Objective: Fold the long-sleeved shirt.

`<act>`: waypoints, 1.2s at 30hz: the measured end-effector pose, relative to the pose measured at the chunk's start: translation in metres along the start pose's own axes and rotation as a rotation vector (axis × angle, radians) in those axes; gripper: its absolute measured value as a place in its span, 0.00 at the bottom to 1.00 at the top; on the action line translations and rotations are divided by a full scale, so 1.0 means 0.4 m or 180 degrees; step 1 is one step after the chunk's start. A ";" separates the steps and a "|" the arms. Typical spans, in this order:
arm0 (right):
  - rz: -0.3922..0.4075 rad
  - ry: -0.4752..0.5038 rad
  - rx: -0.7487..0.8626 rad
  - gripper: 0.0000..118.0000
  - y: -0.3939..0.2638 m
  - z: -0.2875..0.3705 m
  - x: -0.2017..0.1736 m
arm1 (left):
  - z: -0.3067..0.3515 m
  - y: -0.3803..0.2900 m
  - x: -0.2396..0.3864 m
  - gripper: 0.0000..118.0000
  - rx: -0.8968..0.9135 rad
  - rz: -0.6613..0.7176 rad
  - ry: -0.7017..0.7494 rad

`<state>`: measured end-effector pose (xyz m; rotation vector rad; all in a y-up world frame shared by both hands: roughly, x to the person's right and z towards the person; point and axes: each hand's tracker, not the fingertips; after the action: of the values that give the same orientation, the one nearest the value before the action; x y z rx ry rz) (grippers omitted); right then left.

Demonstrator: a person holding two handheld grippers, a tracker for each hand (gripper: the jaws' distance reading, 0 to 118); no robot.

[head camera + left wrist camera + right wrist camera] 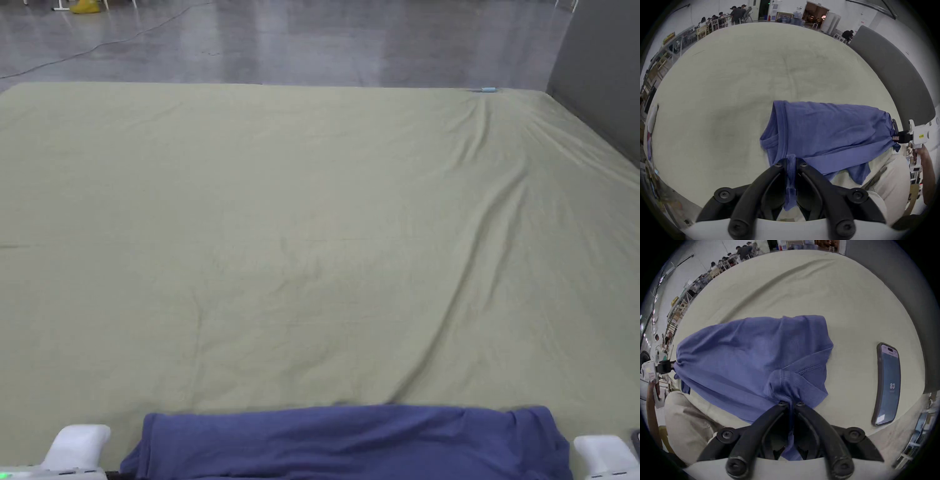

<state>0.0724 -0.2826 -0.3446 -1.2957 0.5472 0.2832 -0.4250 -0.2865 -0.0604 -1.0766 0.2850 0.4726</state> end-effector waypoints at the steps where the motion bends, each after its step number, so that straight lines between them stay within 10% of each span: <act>1: -0.0024 0.0008 0.0037 0.00 -0.002 0.000 0.001 | -0.004 -0.004 -0.007 0.03 0.0015 0.0060 -0.0017; 6: -0.0256 0.0141 0.0029 0.12 0.015 0.009 0.026 | 0.016 -0.009 0.012 0.08 0.0078 0.0278 -0.0077; 9: -0.0384 0.0188 0.0192 0.76 0.029 0.101 0.025 | 0.095 0.010 0.019 0.93 0.0273 0.0281 0.0103; 12: -0.0298 0.0173 0.0771 0.91 0.029 0.217 -0.003 | 0.195 -0.005 0.002 0.96 0.0731 0.0458 -0.0011; 14: -0.0316 0.0360 0.0812 0.89 0.018 0.264 -0.031 | 0.218 -0.008 0.011 0.83 0.0655 0.0611 -0.0280; 15: -0.0310 0.0477 0.0835 0.78 0.012 0.272 -0.044 | 0.213 -0.022 0.013 0.56 0.0494 0.0610 -0.0331; 16: -0.0307 0.0585 0.0878 0.36 0.004 0.270 -0.057 | 0.203 -0.034 0.018 0.00 0.0436 0.0569 -0.0326; 17: -0.0262 0.0670 0.0905 0.00 -0.006 0.269 -0.081 | 0.187 -0.048 0.026 0.00 0.0405 0.0483 -0.0184; 22: -0.0041 0.0994 0.0725 0.00 -0.020 0.212 -0.136 | 0.121 -0.048 0.011 0.00 0.0321 0.0811 -0.0470; 23: -0.0043 0.1065 0.0727 0.00 -0.020 0.211 -0.140 | 0.120 -0.043 -0.007 0.08 0.0387 0.0932 -0.0567; 25: 0.0003 0.1151 0.0710 0.00 -0.021 0.203 -0.145 | 0.111 -0.028 -0.047 0.84 0.0439 0.1075 -0.0705; 26: 0.0054 0.1204 0.0694 0.00 -0.018 0.201 -0.147 | 0.112 -0.019 -0.089 1.00 0.0462 0.1120 -0.0808; 36: 0.0159 0.1915 0.0520 0.00 -0.021 0.174 -0.195 | -0.068 -0.019 -0.182 1.00 0.0204 0.1894 -0.2389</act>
<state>0.0265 -0.2100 -0.2843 -1.2012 1.0891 -0.1205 -0.4842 -0.3305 -0.0345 -0.6717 -0.0583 1.3454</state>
